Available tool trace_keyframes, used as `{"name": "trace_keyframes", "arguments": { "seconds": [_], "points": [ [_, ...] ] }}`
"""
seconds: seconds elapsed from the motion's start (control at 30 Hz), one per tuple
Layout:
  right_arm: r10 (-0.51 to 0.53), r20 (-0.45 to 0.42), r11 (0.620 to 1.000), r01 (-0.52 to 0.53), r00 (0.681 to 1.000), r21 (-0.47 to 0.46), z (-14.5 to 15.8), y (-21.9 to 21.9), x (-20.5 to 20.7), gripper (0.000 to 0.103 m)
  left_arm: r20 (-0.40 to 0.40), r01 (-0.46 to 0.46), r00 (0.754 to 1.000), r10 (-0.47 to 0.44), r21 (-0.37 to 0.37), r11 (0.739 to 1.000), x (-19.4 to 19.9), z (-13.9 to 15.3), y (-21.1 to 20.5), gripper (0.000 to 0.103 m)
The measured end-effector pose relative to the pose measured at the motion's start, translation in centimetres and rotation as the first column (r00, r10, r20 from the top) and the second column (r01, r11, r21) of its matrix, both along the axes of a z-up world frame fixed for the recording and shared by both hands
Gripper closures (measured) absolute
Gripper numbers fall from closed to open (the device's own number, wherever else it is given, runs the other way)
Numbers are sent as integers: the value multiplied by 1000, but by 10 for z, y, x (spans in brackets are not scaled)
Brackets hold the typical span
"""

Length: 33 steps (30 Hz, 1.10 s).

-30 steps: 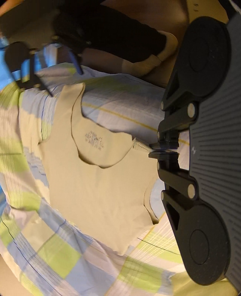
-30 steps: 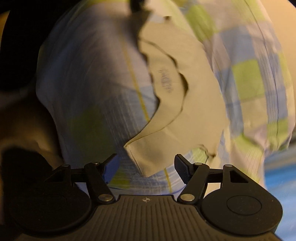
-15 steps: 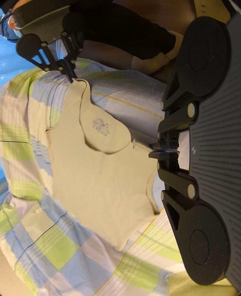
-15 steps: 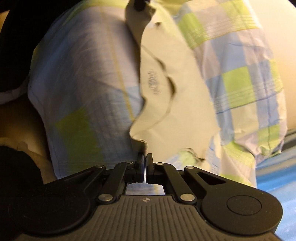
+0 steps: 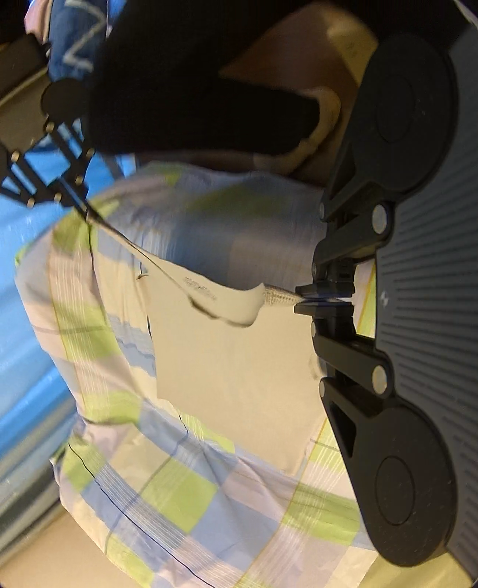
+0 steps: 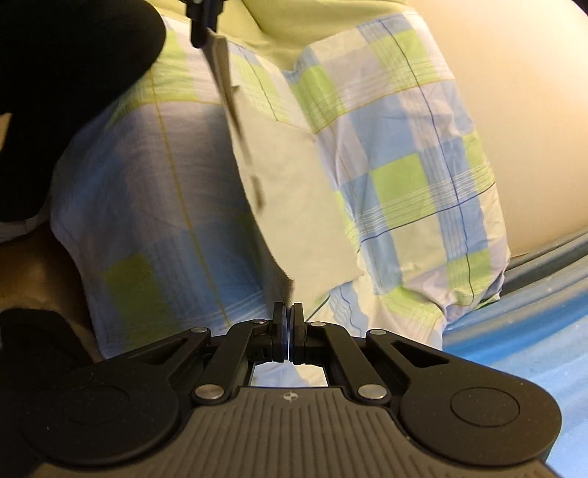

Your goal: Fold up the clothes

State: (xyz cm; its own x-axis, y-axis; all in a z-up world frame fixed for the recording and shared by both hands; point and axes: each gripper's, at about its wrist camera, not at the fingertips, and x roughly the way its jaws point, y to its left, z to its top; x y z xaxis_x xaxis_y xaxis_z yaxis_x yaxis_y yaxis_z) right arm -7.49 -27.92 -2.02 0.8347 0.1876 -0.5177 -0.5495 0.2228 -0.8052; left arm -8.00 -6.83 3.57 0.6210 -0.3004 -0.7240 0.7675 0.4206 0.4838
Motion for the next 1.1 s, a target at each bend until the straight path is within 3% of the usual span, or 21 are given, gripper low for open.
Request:
{"name": "trace_keyframes", "arguments": {
  "seconds": [0.2, 0.33, 0.43, 0.57, 0.7, 0.93, 1.1],
  "points": [
    [28, -22, 999, -28, 999, -27, 25, -6, -31, 103, 6, 17, 1000, -17, 5, 1000, 7, 22, 5, 103],
    [42, 27, 999, -42, 999, -35, 42, -5, -7, 103, 22, 19, 1000, -19, 1, 1000, 22, 38, 9, 103],
    [55, 51, 998, -54, 997, -27, 57, -1, 41, 103, 33, 21, 999, -21, -2, 1000, 34, 51, 12, 103],
    [57, 15, 998, -57, 998, -17, 70, 9, 131, 103, 65, -48, 997, 50, -27, 998, 118, 65, 22, 103],
    [49, -60, 999, -50, 997, -10, 66, 22, 227, 103, 43, -114, 992, 115, -38, 993, 210, 54, 33, 103],
    [33, -211, 999, -31, 977, 15, 21, 44, 362, 103, -39, -195, 980, 193, -39, 980, 338, 10, 51, 103],
    [19, -290, 999, -8, 957, 38, -19, 56, 420, 103, -91, -214, 973, 210, -39, 976, 390, -25, 56, 103]
  ]
}}
